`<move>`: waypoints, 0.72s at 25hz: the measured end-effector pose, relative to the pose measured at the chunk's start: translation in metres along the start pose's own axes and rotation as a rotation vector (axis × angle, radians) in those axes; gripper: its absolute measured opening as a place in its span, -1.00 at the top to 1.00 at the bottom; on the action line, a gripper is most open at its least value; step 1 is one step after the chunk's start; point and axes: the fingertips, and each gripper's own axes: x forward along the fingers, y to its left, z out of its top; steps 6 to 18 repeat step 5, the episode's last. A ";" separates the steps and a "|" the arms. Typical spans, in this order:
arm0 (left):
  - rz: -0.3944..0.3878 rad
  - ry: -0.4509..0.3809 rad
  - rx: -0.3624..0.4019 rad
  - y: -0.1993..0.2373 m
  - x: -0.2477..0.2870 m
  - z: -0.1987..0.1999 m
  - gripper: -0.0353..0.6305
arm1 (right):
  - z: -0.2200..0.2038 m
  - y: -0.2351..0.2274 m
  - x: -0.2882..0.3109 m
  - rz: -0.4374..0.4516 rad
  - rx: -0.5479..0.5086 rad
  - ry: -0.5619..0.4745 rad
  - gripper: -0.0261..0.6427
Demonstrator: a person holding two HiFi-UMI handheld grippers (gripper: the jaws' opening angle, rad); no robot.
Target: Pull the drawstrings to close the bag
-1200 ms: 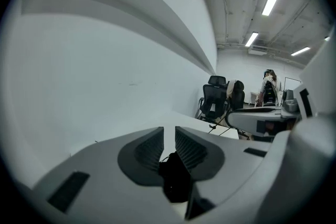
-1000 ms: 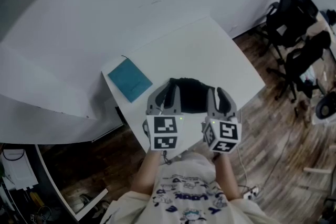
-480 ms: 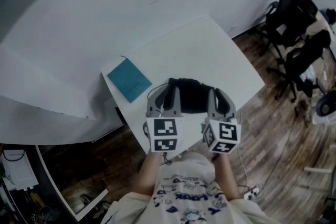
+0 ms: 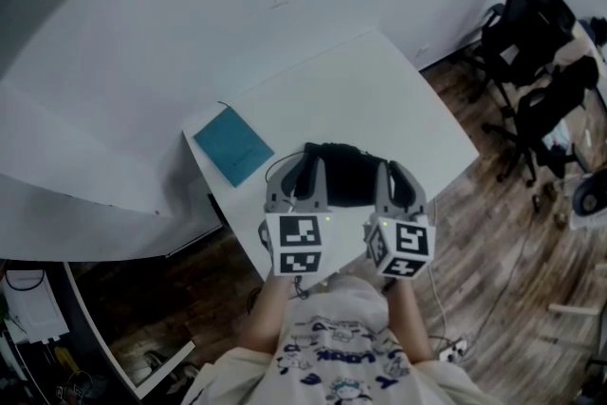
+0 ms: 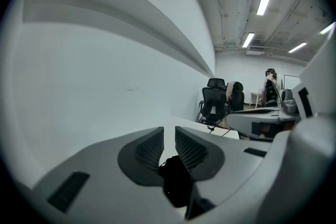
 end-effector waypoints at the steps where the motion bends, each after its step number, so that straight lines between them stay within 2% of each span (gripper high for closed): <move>1: 0.000 0.000 0.000 0.000 0.000 0.000 0.70 | 0.000 0.000 0.000 -0.001 -0.003 -0.001 0.79; 18: 0.003 0.001 0.003 0.001 0.002 -0.001 0.70 | 0.000 -0.002 0.002 -0.003 -0.015 -0.003 0.79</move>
